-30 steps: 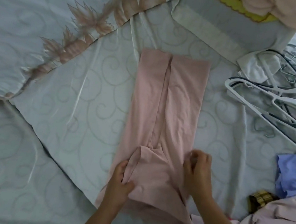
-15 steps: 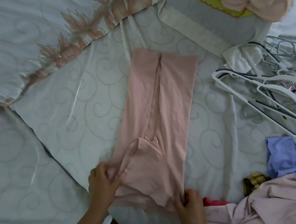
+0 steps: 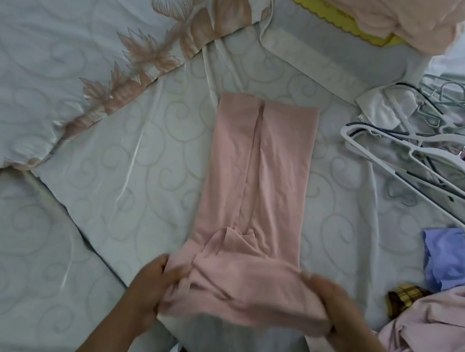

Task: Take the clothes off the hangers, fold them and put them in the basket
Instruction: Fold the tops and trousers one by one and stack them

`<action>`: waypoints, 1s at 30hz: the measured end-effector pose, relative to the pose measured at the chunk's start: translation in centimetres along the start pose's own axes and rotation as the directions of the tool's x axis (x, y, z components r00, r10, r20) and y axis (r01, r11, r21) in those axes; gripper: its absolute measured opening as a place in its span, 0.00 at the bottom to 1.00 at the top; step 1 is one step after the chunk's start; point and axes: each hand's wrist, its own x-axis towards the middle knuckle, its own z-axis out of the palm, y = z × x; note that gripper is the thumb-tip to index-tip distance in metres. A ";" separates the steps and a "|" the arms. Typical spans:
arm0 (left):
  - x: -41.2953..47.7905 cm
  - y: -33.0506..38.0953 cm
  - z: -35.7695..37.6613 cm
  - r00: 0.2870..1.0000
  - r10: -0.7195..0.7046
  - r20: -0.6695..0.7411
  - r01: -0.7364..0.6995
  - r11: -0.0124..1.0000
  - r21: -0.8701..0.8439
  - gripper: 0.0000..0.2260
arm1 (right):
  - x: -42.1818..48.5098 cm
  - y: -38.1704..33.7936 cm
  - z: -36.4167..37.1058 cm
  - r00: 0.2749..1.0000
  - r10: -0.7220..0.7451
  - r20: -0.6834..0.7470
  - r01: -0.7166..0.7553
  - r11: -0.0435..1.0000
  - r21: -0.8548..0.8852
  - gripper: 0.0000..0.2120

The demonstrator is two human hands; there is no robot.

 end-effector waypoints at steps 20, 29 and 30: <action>13.5 10.1 6.1 0.926 0.305 -0.220 -0.173 0.865 0.472 0.09 | 12.7 -7.6 4.2 0.894 -0.341 -0.290 0.256 0.921 -0.293 0.08; 9.7 7.7 2.9 1.000 0.020 -0.021 -0.018 0.995 0.096 0.05 | 8.7 -4.3 3.5 0.941 -0.172 -0.292 0.109 0.970 -0.218 0.06; 9.3 7.3 2.6 1.000 -0.017 -0.004 0.017 0.996 0.088 0.05 | 8.3 -3.6 3.5 0.948 -0.154 -0.279 0.100 0.975 -0.200 0.05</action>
